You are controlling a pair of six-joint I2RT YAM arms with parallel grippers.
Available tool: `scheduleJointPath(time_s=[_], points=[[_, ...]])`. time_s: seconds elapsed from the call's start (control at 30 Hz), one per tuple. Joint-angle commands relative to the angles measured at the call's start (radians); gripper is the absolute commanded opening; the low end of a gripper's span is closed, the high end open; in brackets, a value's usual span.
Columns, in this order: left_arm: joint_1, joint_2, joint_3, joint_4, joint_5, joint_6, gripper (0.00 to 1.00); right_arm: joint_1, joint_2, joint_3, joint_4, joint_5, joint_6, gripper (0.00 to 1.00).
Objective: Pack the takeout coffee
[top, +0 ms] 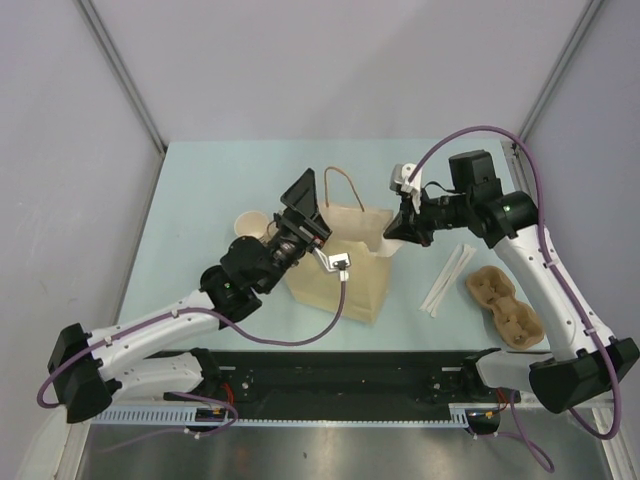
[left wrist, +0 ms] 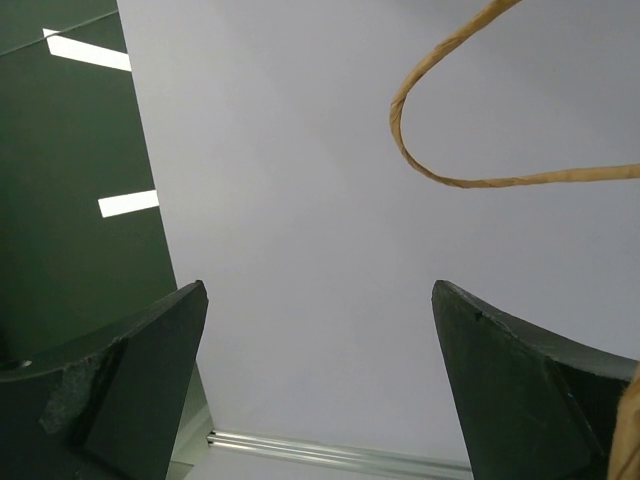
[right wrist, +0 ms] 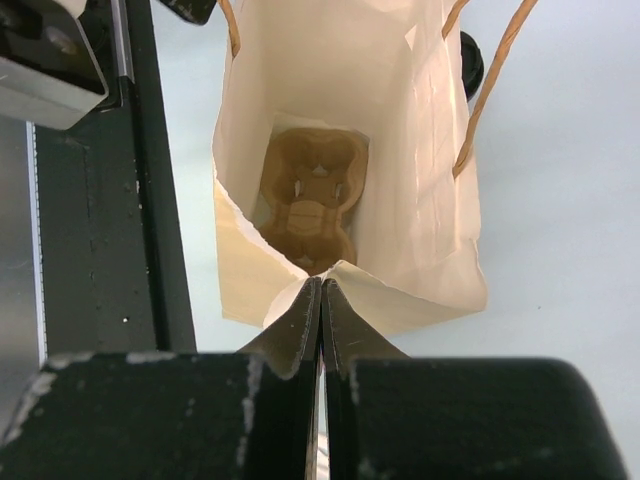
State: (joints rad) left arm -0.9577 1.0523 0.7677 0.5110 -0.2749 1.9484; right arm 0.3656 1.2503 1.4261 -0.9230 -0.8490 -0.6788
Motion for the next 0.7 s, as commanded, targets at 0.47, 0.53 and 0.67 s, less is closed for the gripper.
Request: scheduleJointPath(time_s=[0.47,0.53,0.67], points=[[0.056,0.009,0.157,0.034,-0.056,0.011,0.99,0.007,-0.066,-0.032,0.0,0.005,-0.038,0.01],[0.057,0.012,0.168,0.018,-0.095,-0.025,0.99,0.007,-0.071,-0.035,-0.002,0.007,-0.041,0.01],[0.062,0.021,0.27,-0.112,-0.191,-0.239,0.99,0.007,-0.078,-0.042,-0.007,0.016,-0.053,0.04]])
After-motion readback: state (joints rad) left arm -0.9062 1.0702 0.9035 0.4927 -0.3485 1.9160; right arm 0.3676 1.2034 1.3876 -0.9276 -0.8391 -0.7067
